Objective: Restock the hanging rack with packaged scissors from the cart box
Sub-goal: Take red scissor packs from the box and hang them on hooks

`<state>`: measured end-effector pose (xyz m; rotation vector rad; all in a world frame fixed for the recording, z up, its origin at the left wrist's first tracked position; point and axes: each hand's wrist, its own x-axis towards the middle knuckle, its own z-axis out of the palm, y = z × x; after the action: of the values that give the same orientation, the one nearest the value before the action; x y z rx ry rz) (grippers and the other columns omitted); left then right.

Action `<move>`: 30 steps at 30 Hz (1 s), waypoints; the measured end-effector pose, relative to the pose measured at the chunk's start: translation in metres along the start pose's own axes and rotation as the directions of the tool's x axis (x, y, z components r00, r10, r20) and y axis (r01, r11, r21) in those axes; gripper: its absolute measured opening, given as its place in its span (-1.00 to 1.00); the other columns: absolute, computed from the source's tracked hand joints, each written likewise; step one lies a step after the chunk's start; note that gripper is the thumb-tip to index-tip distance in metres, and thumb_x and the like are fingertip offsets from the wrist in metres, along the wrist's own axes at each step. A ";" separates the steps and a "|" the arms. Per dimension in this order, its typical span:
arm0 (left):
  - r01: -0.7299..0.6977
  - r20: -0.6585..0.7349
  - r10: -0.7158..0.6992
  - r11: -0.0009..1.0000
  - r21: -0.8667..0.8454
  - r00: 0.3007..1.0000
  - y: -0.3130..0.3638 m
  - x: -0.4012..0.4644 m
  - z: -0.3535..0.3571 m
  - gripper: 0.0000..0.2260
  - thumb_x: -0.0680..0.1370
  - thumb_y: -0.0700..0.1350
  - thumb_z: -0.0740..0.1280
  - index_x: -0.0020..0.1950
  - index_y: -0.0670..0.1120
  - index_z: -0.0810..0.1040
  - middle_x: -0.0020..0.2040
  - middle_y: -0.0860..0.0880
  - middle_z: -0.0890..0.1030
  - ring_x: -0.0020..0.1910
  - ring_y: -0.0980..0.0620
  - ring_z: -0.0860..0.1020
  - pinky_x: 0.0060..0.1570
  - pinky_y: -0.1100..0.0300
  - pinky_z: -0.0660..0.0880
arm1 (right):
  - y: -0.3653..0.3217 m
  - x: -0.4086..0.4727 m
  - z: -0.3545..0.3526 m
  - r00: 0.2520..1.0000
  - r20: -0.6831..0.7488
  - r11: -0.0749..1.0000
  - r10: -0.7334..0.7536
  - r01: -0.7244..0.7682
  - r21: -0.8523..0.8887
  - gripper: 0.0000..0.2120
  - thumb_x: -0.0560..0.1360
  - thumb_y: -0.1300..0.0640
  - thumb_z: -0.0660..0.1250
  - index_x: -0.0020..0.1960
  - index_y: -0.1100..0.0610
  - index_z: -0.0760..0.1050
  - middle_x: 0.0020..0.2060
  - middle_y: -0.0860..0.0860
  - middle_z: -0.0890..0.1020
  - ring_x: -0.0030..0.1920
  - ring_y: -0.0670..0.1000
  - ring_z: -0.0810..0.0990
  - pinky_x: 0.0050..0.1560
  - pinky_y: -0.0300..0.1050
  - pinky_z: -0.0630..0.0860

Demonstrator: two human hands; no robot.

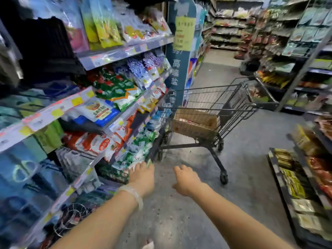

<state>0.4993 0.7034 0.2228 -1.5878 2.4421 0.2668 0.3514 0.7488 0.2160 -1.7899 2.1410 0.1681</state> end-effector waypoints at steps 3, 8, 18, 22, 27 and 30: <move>-0.073 0.012 0.073 0.997 -0.003 0.997 0.022 0.063 -0.011 -0.46 0.53 -0.10 0.27 0.47 -0.07 0.17 0.40 -0.14 0.26 0.41 -0.17 0.23 0.37 -0.04 0.21 | 0.028 0.048 -0.015 0.998 -0.008 0.998 0.066 -0.066 0.015 -0.49 0.50 -0.01 0.31 0.34 0.18 0.25 0.30 0.18 0.37 0.32 0.22 0.34 0.24 0.09 0.37; -0.131 -0.021 0.131 0.991 0.001 0.991 0.036 0.185 -0.053 -0.47 0.52 -0.08 0.28 0.46 -0.08 0.20 0.39 -0.14 0.29 0.40 -0.18 0.27 0.36 -0.06 0.25 | 0.061 0.155 -0.069 0.992 -0.026 0.991 0.126 -0.125 0.047 -0.50 0.48 0.08 0.33 0.35 0.17 0.26 0.28 0.17 0.39 0.29 0.22 0.38 0.20 0.10 0.42; -0.177 0.043 0.177 0.984 -0.014 0.983 0.042 0.380 -0.117 -0.48 0.53 -0.08 0.29 0.45 -0.08 0.22 0.41 -0.15 0.31 0.40 -0.19 0.29 0.34 -0.04 0.29 | 0.116 0.315 -0.140 0.980 0.055 0.971 0.191 -0.197 0.135 -0.46 0.50 0.04 0.31 0.40 0.16 0.24 0.32 0.17 0.34 0.32 0.22 0.34 0.26 0.10 0.38; -0.198 0.035 0.197 0.980 0.020 0.980 0.054 0.436 -0.129 -0.55 0.52 -0.08 0.27 0.39 -0.10 0.27 0.34 -0.17 0.36 0.35 -0.19 0.33 0.28 -0.03 0.33 | 0.147 0.371 -0.154 0.977 0.029 0.962 0.213 -0.215 0.169 -0.50 0.49 0.03 0.33 0.34 0.16 0.26 0.29 0.17 0.37 0.29 0.23 0.37 0.26 0.13 0.41; -0.195 0.058 0.194 0.981 0.005 0.979 0.079 0.517 -0.136 -0.47 0.53 -0.01 0.30 0.44 -0.09 0.23 0.41 -0.15 0.30 0.41 -0.18 0.26 0.37 -0.03 0.26 | 0.191 0.447 -0.171 0.980 -0.034 0.950 0.197 -0.182 0.253 -0.50 0.47 0.02 0.33 0.35 0.13 0.31 0.26 0.15 0.44 0.25 0.19 0.44 0.25 0.07 0.44; -0.185 0.071 0.186 0.983 -0.011 0.980 0.099 0.572 -0.141 -0.43 0.53 0.00 0.30 0.48 -0.07 0.18 0.46 -0.14 0.24 0.45 -0.17 0.22 0.40 -0.03 0.23 | 0.228 0.508 -0.187 0.983 -0.022 0.939 0.184 -0.169 0.299 -0.51 0.50 0.06 0.30 0.38 0.13 0.30 0.30 0.14 0.42 0.29 0.17 0.40 0.29 0.05 0.40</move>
<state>0.1715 0.2039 0.2027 -1.3279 2.5372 0.3527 0.0218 0.2632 0.1921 -1.4476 2.2236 -0.1495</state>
